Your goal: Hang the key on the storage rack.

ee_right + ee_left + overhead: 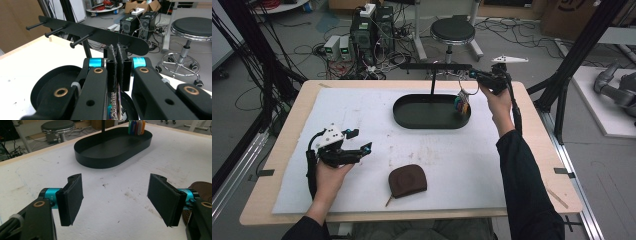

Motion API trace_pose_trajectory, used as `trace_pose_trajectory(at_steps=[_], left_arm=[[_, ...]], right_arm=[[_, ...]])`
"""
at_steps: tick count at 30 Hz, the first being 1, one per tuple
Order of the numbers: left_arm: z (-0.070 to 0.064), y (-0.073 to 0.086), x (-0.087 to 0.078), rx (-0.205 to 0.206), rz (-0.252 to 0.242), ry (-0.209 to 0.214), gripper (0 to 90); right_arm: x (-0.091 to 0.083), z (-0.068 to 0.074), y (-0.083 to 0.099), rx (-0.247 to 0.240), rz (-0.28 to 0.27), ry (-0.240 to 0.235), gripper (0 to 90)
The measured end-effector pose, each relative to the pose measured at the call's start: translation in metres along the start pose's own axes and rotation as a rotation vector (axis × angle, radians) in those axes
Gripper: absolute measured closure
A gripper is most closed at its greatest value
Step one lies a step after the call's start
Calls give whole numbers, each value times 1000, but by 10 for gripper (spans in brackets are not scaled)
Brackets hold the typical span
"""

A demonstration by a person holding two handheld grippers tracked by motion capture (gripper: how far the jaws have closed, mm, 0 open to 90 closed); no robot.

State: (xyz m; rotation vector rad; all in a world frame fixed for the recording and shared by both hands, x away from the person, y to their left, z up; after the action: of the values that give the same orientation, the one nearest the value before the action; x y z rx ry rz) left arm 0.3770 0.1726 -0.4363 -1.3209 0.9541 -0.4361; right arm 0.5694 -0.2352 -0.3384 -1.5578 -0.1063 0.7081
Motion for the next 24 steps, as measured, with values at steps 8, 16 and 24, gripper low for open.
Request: trace_pose_trajectory(at_steps=[8, 16, 24], left_arm=[[0, 1, 0, -5, 0, -2, 286], [0, 1, 0, -3, -1, -2, 286], [0, 1, -1, -2, -1, 0, 286]], right_arm=[[0, -3, 0, 5, -7, -2, 878], [2, -5, 1, 12, -12, -8, 877], [3, -4, 2, 1, -2, 1, 875]])
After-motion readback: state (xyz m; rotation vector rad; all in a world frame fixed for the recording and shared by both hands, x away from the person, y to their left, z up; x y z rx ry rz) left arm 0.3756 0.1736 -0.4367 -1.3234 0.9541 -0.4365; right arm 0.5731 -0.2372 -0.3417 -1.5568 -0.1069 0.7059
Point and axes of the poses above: each handheld gripper's, and its own axes: x roughly forward along the jaws, y roughly out of its underside, z roughly to its left, the point moved 7 cm from there along x, roughly forward along the jaws, and after that the axes turned 9 degrees about y, right-handed, at the moved point
